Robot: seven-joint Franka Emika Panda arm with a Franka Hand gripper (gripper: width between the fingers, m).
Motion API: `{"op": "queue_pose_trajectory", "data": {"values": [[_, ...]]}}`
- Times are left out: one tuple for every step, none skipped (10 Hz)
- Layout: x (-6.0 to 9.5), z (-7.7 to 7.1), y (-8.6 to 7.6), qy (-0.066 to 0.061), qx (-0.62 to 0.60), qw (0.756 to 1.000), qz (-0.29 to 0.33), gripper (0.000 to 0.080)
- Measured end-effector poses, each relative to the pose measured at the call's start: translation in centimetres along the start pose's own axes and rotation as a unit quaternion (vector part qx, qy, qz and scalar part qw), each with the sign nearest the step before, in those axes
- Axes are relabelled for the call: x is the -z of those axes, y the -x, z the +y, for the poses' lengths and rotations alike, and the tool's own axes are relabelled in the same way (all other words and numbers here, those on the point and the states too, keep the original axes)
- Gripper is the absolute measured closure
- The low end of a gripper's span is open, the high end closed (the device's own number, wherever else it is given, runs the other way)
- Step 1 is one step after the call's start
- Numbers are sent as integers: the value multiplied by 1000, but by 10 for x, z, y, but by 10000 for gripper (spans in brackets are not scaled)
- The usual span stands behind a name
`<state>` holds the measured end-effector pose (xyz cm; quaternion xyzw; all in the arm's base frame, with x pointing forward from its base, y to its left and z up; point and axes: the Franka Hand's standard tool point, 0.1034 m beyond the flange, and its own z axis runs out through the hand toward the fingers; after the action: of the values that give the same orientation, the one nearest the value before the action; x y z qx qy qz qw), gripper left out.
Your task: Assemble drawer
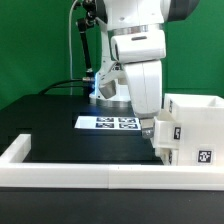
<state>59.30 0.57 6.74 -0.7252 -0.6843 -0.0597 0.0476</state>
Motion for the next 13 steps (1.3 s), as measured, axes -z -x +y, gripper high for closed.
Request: {"op": "queue_pose_trajectory", "data": {"values": [[-1, -1, 2, 3, -4, 1000, 0, 151], [-1, -1, 2, 2, -4, 1000, -1, 151], [-1, -1, 2, 2, -4, 1000, 0, 151], [-1, -1, 2, 2, -4, 1000, 0, 151], [-2, -1, 2, 2, -4, 1000, 0, 151], [-2, -1, 2, 2, -4, 1000, 0, 151], [-3, -3, 0, -1, 4, 1000, -1, 151], [-3, -3, -1, -1, 9, 1000, -4, 151], [-4, -3, -5, -2, 13, 1000, -6, 151], [-5, -4, -13, -3, 18, 1000, -6, 151], [-7, -5, -23, -5, 23, 1000, -5, 151], [-8, -7, -33, -4, 20, 1000, -5, 151], [-7, -6, -33, 1, 20, 1000, -8, 151]]}}
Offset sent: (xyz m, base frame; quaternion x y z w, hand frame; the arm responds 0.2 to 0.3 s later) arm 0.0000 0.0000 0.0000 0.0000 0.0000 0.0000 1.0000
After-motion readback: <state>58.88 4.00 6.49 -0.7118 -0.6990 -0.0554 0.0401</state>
